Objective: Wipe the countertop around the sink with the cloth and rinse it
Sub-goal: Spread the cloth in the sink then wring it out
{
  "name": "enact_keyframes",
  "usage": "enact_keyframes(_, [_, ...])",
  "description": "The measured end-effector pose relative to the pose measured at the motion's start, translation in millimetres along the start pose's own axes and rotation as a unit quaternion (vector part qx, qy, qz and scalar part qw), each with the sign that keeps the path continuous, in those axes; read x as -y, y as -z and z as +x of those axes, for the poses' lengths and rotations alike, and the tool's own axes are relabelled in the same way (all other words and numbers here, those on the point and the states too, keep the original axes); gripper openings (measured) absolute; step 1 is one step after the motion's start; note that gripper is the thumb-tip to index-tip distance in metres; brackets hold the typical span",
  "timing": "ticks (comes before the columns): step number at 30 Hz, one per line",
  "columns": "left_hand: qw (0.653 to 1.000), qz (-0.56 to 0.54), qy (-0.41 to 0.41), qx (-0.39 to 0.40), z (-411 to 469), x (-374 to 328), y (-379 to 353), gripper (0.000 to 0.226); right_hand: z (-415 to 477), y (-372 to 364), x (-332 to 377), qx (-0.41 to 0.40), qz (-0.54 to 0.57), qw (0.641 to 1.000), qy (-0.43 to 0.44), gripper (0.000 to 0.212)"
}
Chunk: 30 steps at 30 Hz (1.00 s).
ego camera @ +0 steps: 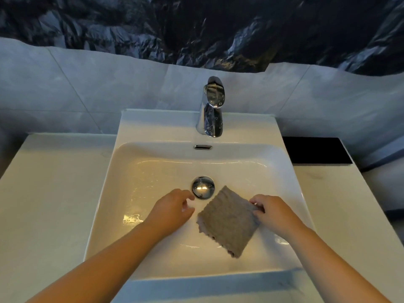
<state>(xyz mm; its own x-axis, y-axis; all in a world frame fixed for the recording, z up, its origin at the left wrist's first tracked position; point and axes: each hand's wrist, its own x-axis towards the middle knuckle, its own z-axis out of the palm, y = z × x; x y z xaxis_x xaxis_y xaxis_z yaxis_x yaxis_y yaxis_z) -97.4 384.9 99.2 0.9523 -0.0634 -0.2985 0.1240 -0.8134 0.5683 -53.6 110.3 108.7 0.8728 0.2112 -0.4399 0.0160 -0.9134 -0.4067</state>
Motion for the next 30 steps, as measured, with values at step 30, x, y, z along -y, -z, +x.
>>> enact_keyframes(30, [0.958, 0.138, -0.230, 0.097, 21, -54, -24, 0.016, -39, 2, -8, 0.044, -0.011, 0.995, 0.091, 0.011])
